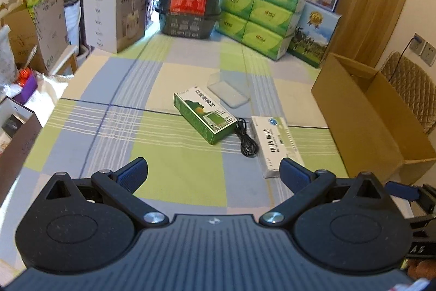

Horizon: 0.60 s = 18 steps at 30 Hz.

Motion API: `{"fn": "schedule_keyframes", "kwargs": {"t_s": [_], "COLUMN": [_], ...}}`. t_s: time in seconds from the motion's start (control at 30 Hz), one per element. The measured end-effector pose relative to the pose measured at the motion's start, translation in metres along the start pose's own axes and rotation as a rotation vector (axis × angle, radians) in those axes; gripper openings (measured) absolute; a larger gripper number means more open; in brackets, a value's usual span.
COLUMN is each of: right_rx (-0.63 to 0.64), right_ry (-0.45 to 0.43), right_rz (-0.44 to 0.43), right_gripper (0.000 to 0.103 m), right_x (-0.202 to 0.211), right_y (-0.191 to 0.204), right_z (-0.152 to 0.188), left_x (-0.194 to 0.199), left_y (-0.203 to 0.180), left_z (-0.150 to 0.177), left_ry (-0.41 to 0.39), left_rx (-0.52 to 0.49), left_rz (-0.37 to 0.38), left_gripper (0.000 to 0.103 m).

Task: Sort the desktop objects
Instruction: 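Move both open tools back over the remaining table items, then grasp the white medicine box with the right tool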

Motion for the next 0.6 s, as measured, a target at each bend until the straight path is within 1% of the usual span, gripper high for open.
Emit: {"fn": "schedule_keyframes", "kwargs": {"t_s": [0.07, 0.23, 0.37, 0.47, 0.6], "right_rx": [0.001, 0.017, 0.024, 0.037, 0.055], "right_ry": [0.009, 0.026, 0.044, 0.05, 0.051], "right_rz": [-0.004, -0.007, -0.014, -0.022, -0.019], "right_gripper": [0.098, 0.094, 0.092, 0.092, 0.092], "right_x": [-0.017, -0.054, -0.08, -0.096, -0.116], "right_y": [0.001, 0.001, 0.0, 0.001, 0.003], "right_z": [0.004, 0.012, 0.016, 0.018, 0.018], "left_x": [-0.016, -0.06, -0.09, -0.105, -0.115], "left_y": [0.0, -0.006, -0.001, 0.003, 0.0], "left_z": [0.0, 0.0, 0.011, 0.017, 0.011], "left_ry": [0.012, 0.027, 0.06, 0.1, 0.091], "left_rx": [-0.01, -0.094, -0.115, -0.106, -0.117], "left_rz": [0.009, 0.035, 0.042, 0.041, 0.055], "left_gripper": [0.101, 0.1, 0.098, 0.095, 0.095]}}
Point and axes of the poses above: each gripper's, at about its wrist camera, not at the fingertips, and x roughly against the way its jaws point, y to its left, z to its underside, the point moved 9 cm from there along -x, roughly the way its jaws point, and after that the axes turned 7 degrees about -y, right-handed, at the moved point
